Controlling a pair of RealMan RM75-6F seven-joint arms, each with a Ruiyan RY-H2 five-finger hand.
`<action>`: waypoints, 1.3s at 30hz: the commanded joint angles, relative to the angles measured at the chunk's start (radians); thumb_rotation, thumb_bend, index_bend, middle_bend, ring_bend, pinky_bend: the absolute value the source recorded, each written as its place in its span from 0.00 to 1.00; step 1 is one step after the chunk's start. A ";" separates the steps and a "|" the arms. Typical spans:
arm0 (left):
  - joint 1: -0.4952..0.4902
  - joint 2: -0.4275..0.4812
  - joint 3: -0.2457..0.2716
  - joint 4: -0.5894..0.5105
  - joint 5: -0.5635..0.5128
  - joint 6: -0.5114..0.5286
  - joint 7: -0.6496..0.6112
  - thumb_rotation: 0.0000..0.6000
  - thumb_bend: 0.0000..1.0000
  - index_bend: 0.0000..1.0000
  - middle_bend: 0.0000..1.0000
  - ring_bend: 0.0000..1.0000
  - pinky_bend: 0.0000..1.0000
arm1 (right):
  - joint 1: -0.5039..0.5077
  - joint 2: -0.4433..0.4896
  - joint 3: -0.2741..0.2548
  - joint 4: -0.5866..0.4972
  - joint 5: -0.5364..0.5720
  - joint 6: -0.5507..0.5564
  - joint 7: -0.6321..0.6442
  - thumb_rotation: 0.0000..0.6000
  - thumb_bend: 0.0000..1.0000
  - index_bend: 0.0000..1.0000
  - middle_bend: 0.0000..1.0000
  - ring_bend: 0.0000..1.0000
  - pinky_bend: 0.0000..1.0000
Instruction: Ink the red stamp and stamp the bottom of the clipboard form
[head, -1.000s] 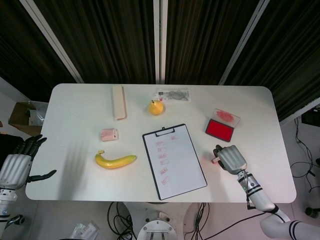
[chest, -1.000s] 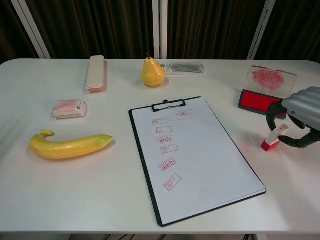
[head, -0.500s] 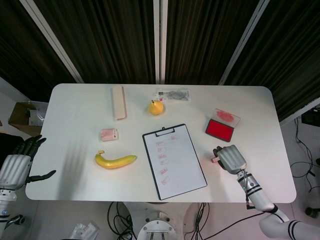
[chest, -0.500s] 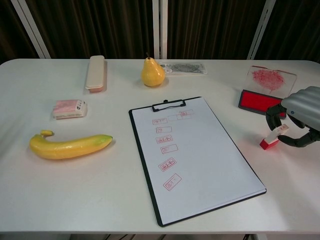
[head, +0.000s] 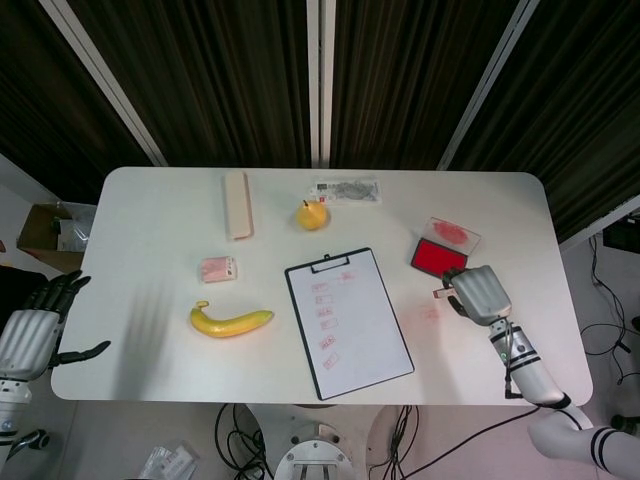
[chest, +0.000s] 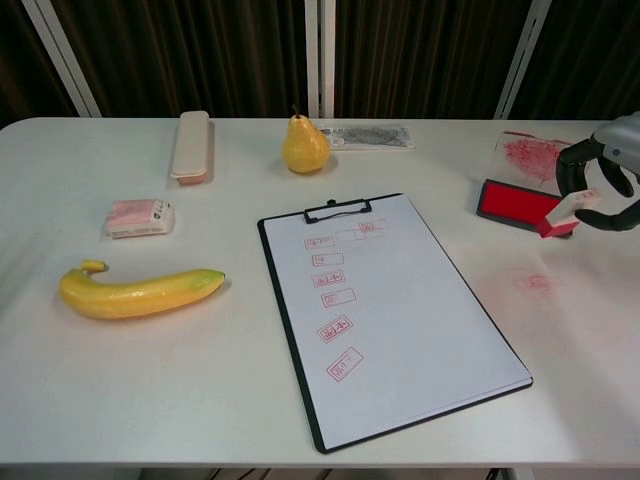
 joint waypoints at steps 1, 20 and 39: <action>-0.002 -0.001 0.000 -0.001 0.002 -0.001 0.000 0.67 0.09 0.11 0.08 0.09 0.18 | 0.051 0.020 0.052 0.031 0.088 -0.098 0.022 1.00 0.37 0.67 0.55 0.67 0.88; -0.008 -0.004 -0.003 0.015 -0.008 -0.017 -0.008 0.67 0.09 0.11 0.08 0.09 0.18 | 0.171 -0.135 0.092 0.302 0.246 -0.276 0.021 1.00 0.38 0.69 0.56 0.67 0.88; -0.009 -0.008 -0.003 0.023 -0.016 -0.023 -0.010 0.67 0.09 0.11 0.08 0.09 0.18 | 0.194 -0.202 0.075 0.400 0.286 -0.322 -0.002 1.00 0.38 0.73 0.59 0.67 0.88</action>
